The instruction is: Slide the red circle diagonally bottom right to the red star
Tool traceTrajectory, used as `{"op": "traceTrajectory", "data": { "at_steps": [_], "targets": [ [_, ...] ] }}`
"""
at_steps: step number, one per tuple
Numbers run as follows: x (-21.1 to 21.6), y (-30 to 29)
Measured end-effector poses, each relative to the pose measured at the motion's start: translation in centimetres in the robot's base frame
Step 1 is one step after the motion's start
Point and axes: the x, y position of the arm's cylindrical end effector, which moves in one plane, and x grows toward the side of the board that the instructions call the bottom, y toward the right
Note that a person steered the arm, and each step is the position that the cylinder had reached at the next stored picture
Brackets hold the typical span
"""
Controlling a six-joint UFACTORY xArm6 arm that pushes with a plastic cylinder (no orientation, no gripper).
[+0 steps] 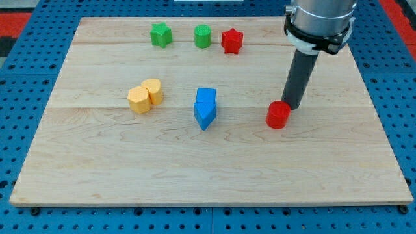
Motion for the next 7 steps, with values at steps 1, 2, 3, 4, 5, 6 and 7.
{"op": "traceTrajectory", "data": {
  "at_steps": [1, 2, 3, 4, 5, 6, 7],
  "targets": [
    [0.3, -2.1],
    [0.3, -3.3],
    [0.3, -5.4],
    [0.7, -7.2],
    [2.7, -6.9],
    [2.9, -3.5],
    [4.2, -2.2]
  ]
}}
